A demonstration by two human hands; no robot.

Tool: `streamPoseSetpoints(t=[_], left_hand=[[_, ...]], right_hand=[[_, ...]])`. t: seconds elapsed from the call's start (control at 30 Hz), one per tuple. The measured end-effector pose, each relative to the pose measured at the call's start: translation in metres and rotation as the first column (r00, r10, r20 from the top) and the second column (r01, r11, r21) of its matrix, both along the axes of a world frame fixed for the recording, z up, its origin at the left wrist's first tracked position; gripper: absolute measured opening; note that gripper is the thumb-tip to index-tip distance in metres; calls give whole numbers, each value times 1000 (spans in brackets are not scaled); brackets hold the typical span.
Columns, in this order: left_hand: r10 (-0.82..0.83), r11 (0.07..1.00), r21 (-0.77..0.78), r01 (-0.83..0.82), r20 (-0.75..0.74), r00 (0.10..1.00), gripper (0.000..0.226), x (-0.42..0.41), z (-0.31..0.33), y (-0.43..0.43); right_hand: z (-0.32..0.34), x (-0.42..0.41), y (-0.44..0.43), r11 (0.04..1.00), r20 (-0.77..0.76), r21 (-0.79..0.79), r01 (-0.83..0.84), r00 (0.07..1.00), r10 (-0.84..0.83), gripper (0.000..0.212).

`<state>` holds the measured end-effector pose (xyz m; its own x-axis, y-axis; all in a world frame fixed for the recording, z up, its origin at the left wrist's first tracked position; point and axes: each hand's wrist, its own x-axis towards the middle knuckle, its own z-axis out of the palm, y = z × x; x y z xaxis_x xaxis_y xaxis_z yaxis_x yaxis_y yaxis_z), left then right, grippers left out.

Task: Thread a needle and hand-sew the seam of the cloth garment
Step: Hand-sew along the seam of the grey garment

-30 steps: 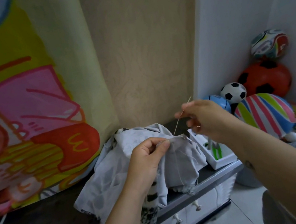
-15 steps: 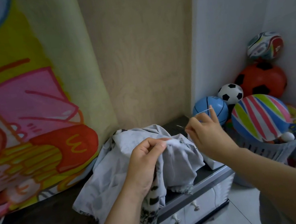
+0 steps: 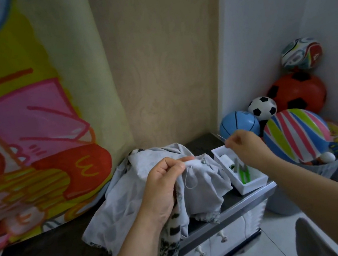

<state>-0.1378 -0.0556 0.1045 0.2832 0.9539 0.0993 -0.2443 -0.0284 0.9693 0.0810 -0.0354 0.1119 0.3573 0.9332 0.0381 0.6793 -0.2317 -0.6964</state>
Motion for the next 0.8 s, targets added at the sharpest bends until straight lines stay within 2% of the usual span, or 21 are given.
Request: streamPoseSetpoints(t=[0.07,0.13,0.3,0.37,0.43,0.6,0.73,0.8], left_hand=[[-22,1000,13,23,-8,1000,16,0,2,-1],[-30,999,23,30,-4,1000,20,1,5,-3],[-67,995,80,67,-10,998,30,2,9,-7],[-57,994,92,59,-23,998,21,1,9,-7],[-46,995,88,47,-22,999,11,1,9,-7],[-47,993,109,51,-38,998,9,2,7,-8],[-53,994,95,54,-15,998,13,2,5,-8],[-47,995,90,50,-38,998,18,0,5,-7]], right_hand=[[20,-10,-3,988,-268,90,-122,953,142,14],[36,-19,-7,962,-427,68,-265,864,268,10],[49,-30,-13,850,-592,-73,-522,708,384,12],[52,-32,-15,817,-606,-98,-568,685,404,13],[52,-36,-16,808,-601,-114,-579,687,407,14],[48,-47,-16,832,-582,-100,-545,711,395,14],[49,-47,-12,938,-581,-74,-337,779,234,8],[51,-45,-9,975,-690,-45,-217,713,126,9]])
